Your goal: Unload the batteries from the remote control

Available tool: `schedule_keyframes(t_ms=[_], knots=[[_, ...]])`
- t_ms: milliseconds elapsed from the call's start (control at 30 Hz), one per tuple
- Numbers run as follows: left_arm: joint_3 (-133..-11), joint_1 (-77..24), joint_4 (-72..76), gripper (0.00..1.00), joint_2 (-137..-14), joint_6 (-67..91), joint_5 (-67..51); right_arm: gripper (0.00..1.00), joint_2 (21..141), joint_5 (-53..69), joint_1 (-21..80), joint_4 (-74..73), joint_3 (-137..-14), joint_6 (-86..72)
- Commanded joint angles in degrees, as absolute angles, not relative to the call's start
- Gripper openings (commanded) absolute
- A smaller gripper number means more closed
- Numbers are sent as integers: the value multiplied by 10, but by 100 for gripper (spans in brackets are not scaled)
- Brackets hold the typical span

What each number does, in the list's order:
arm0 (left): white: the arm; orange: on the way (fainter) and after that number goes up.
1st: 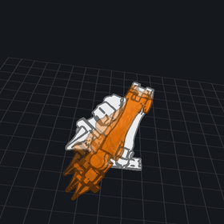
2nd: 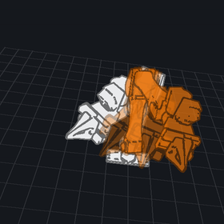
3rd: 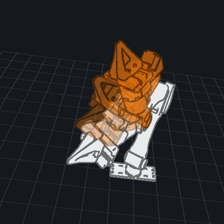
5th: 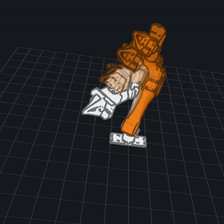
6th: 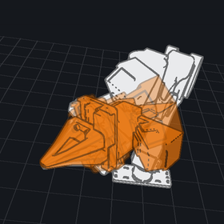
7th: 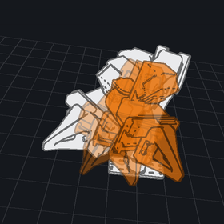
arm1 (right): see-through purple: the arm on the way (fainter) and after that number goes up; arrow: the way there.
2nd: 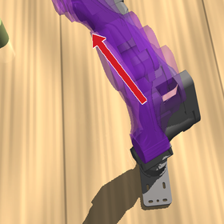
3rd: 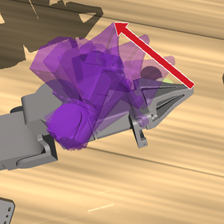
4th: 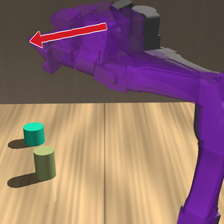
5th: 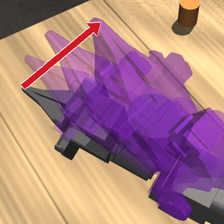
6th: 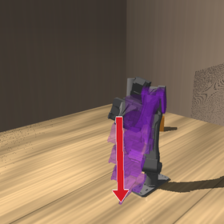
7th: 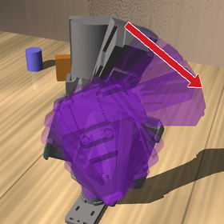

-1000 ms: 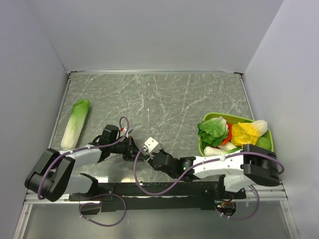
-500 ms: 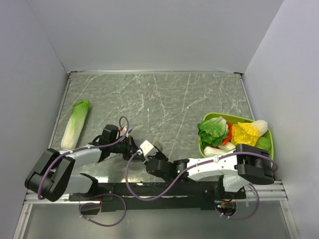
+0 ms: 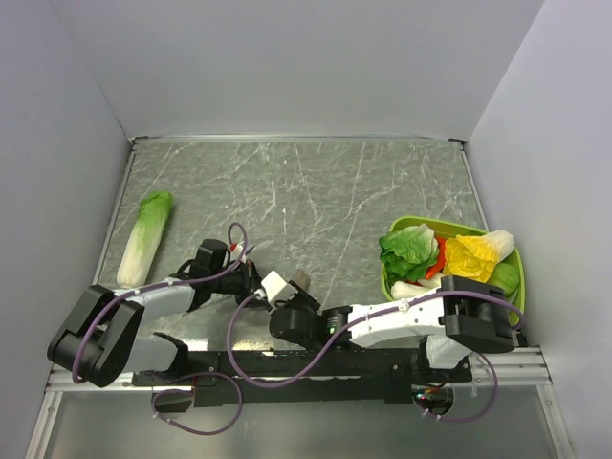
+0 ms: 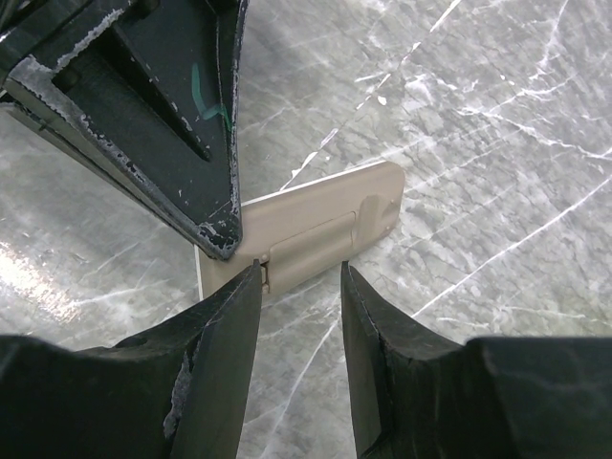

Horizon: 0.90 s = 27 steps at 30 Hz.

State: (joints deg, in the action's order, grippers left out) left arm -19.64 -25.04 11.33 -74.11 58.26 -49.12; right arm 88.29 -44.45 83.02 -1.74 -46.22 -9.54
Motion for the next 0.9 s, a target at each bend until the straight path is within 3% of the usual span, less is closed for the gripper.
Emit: schedule_keyframes(t_ms=[0, 567, 867], knots=[[-204, -260, 102, 1, -738, 592, -542, 45, 900, -503, 825, -57, -489, -98], [-208, -260, 88, 1, -738, 584, -530, 45, 892, -543, 827, -110, -505, -133], [-218, -260, 50, 1, -731, 565, -498, 45, 860, -566, 808, -185, -490, -238]])
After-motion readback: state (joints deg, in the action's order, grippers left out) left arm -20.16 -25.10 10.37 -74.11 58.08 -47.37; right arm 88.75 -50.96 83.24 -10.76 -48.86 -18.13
